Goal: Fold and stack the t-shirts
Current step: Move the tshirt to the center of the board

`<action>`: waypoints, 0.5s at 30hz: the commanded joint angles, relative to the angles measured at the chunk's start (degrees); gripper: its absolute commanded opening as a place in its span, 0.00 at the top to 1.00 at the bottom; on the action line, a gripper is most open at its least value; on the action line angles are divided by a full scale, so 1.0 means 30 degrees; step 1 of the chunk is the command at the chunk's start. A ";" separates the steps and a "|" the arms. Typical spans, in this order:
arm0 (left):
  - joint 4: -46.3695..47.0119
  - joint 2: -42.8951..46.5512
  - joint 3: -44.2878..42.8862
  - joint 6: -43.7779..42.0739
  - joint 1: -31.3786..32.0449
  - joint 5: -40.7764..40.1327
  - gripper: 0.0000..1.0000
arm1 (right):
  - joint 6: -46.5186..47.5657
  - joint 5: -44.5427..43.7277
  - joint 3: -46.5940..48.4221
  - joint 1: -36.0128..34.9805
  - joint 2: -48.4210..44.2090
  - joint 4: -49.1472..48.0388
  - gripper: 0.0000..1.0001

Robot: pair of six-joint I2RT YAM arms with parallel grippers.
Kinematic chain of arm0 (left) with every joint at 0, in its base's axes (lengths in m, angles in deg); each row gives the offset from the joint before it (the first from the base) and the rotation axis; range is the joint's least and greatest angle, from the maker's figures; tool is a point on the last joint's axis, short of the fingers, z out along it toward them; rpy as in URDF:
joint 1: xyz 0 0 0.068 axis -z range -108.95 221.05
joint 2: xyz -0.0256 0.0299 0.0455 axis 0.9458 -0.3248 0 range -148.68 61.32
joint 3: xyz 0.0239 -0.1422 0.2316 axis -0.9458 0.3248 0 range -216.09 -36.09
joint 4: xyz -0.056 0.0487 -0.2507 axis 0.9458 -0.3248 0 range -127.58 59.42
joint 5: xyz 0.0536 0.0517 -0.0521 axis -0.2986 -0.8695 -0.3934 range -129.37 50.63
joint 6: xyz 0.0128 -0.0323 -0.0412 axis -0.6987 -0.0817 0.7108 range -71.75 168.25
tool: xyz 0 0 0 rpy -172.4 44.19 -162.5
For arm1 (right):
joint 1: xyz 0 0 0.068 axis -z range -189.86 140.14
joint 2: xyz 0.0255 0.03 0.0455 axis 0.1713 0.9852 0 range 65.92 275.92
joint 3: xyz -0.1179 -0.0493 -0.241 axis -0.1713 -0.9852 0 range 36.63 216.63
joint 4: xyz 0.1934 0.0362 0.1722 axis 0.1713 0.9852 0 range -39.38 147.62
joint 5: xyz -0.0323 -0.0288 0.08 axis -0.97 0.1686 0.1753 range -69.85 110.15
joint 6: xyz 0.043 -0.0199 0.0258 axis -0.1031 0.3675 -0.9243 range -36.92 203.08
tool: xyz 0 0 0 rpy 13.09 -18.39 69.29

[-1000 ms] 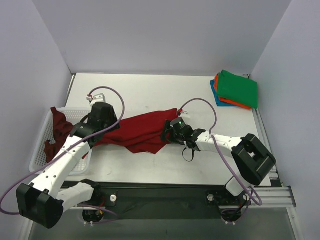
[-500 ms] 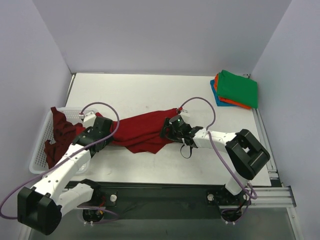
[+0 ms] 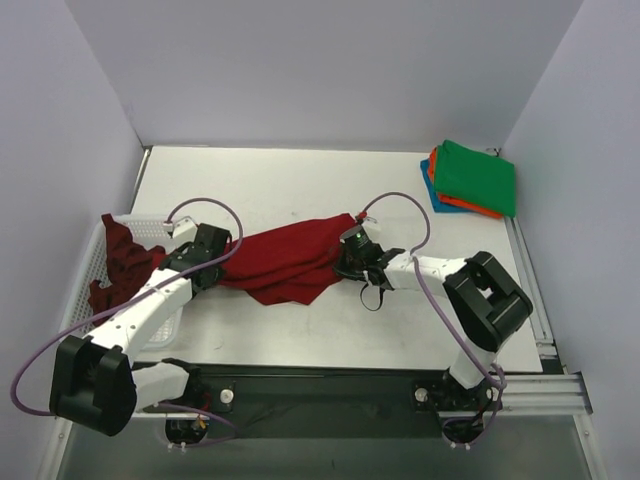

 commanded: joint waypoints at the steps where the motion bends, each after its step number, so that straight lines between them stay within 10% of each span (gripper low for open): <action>1: 0.0594 0.0840 -0.1799 -0.1274 -0.0225 -0.0321 1.00 | 0.0202 -0.0294 0.0703 0.0131 -0.1122 0.1056 0.98; 15: -0.2014 0.2399 -1.2516 -0.6436 -0.0109 0.4299 1.00 | 0.3923 -0.1497 0.5531 0.1796 -0.9560 0.8909 1.00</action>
